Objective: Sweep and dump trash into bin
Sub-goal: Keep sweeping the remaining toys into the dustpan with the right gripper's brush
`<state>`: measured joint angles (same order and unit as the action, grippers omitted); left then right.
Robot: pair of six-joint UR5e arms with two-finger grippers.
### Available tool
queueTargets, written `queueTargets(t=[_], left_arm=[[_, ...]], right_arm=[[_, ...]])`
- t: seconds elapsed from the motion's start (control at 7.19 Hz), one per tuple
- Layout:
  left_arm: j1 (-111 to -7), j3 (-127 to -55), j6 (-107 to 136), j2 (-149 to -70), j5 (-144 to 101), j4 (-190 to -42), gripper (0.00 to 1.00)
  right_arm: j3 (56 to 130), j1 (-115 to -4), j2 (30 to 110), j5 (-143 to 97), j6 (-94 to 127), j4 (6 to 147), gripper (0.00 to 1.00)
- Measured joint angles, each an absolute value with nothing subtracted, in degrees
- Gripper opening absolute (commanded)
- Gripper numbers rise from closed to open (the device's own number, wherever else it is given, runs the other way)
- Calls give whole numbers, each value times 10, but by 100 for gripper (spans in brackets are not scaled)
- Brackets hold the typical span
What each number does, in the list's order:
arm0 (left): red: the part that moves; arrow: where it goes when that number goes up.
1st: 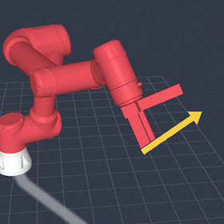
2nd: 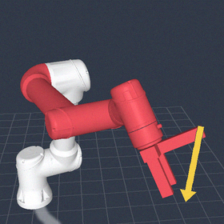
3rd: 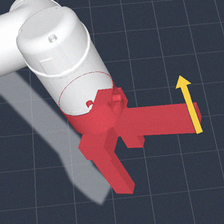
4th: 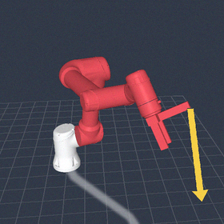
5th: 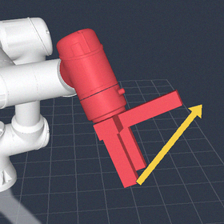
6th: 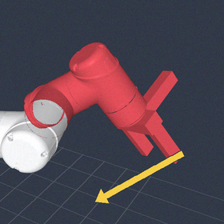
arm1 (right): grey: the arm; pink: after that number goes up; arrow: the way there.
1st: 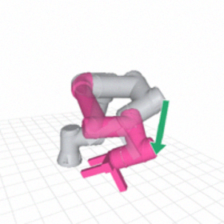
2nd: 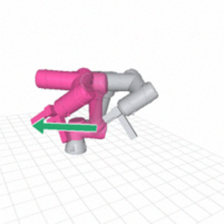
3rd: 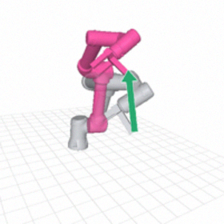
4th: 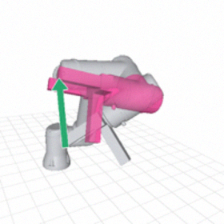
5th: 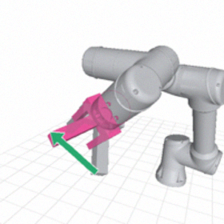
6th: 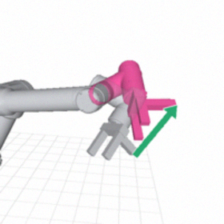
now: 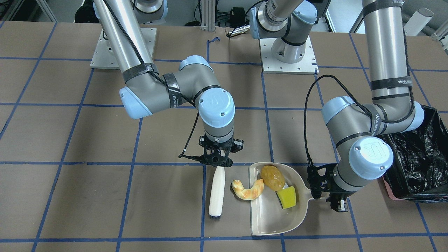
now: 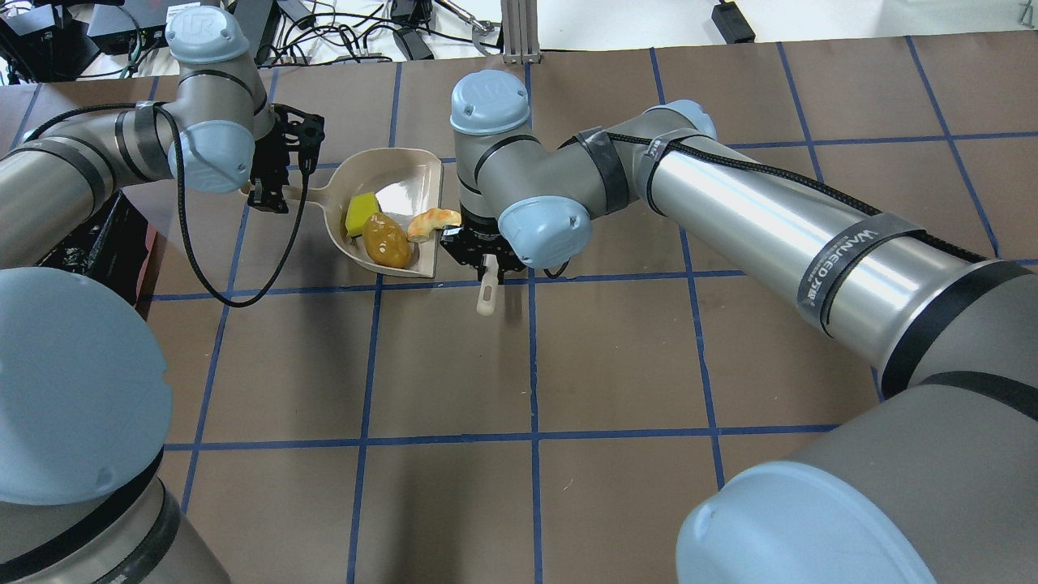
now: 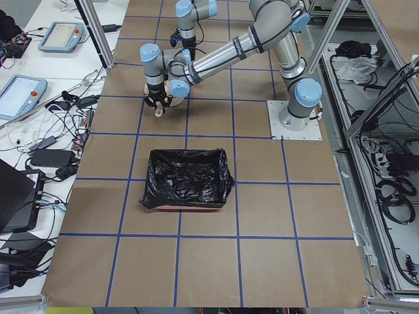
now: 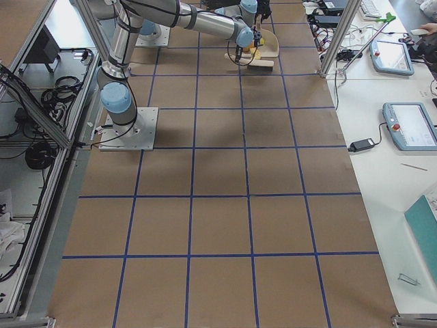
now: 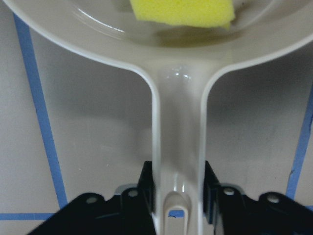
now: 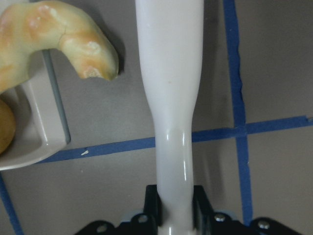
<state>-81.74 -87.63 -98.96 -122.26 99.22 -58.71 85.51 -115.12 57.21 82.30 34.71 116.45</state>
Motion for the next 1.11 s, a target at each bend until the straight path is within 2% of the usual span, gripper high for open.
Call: queueTargets(t=[0.7,1.11], left_arm=[[-817,-876,-990,-1223,992,-588,26],[-818,-877,-990,-1223,992,-588,26]], right_arm=[[846,-1202,565,767,448,1197,0],[815,-1213,561,736,500,1197,0]])
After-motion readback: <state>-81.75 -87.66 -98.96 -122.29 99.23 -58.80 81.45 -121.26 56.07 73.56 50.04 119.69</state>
